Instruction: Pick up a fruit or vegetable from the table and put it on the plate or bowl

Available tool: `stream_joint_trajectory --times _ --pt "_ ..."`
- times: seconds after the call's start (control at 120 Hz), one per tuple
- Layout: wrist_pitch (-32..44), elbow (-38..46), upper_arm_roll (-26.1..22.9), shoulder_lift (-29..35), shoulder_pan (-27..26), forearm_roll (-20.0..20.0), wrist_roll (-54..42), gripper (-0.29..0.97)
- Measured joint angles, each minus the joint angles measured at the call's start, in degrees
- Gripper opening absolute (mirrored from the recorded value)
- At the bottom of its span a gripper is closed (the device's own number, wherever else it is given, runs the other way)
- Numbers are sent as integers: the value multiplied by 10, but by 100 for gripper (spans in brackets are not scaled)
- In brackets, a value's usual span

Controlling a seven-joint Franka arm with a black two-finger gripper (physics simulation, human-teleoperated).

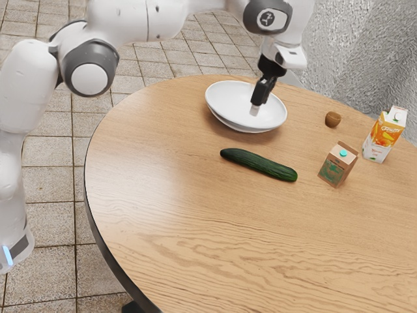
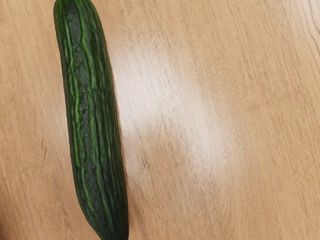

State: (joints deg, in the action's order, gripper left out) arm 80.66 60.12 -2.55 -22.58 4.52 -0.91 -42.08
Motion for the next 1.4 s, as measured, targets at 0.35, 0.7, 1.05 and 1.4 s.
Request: stream_joint_trajectory --times 0.35,0.7,1.05,1.4 --pt "111 101 -4 -18 10 -23 -93 68" --pt "146 38 -1 -104 1 -12 -134 68" --pt "162 48 0 -122 0 8 -103 68" --pt "183 60 0 -139 1 13 -94 68"
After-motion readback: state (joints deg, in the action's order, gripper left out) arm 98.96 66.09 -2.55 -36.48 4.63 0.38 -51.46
